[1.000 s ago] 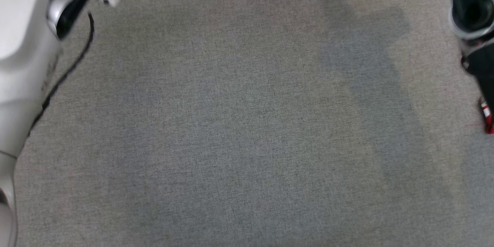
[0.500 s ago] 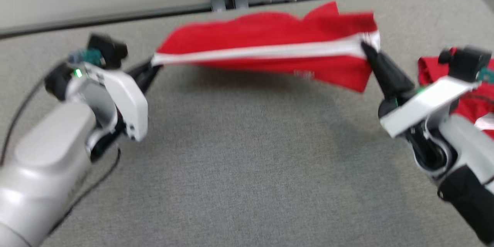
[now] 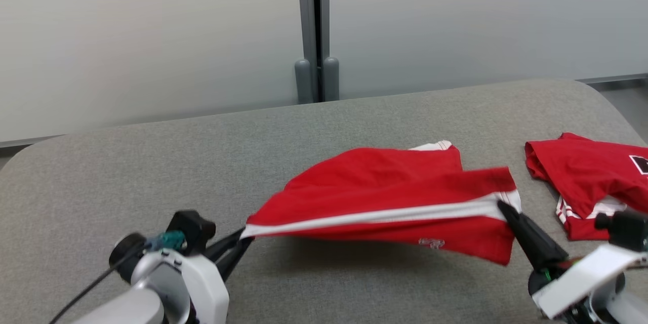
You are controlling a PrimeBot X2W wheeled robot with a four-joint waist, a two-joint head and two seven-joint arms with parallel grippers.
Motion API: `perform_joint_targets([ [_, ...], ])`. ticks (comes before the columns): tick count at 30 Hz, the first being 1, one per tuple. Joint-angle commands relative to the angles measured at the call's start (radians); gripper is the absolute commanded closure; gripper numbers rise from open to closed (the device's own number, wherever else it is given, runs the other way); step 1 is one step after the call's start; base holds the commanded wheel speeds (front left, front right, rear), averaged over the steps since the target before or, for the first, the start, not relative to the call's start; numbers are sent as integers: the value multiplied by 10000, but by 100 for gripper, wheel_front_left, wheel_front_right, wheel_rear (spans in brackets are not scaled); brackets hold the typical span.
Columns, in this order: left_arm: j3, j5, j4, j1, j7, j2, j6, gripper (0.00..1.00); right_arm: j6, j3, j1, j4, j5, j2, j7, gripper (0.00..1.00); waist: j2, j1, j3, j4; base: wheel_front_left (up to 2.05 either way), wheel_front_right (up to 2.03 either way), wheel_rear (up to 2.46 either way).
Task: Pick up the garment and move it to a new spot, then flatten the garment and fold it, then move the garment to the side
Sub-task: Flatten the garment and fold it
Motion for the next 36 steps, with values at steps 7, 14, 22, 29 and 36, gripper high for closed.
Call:
perform_joint_targets([
  [7, 162, -305, -2289, 976, 368, 1189, 1313, 100, -1, -917, 1545, -1123, -121, -442, 6, 100, 0, 0, 20, 107, 0, 0, 0],
  [14, 107, -508, -3050, 455, 1695, 1757, 1524, 100, -2, -1574, 1024, -1342, -338, -153, 1215, 100, 0, 0, 936, -62, 0, 0, 0],
  [22, 430, -809, -2589, -1459, 3209, 1497, 761, 100, -1, -2347, -685, -524, -339, 443, 3227, 100, 0, 0, 3187, 86, 0, 0, 0],
  [29, 728, -1672, -1568, -3045, 4730, 1100, -307, 100, -2, -2811, -2007, 371, -466, 736, 4701, 100, 0, 0, 4190, 135, 0, 0, 0],
  [36, 843, -2695, -712, -3899, 6277, 793, -830, 100, -2, -3068, -2859, 1189, -599, 984, 6088, 100, 0, 0, 4363, 125, 0, 0, 0],
])
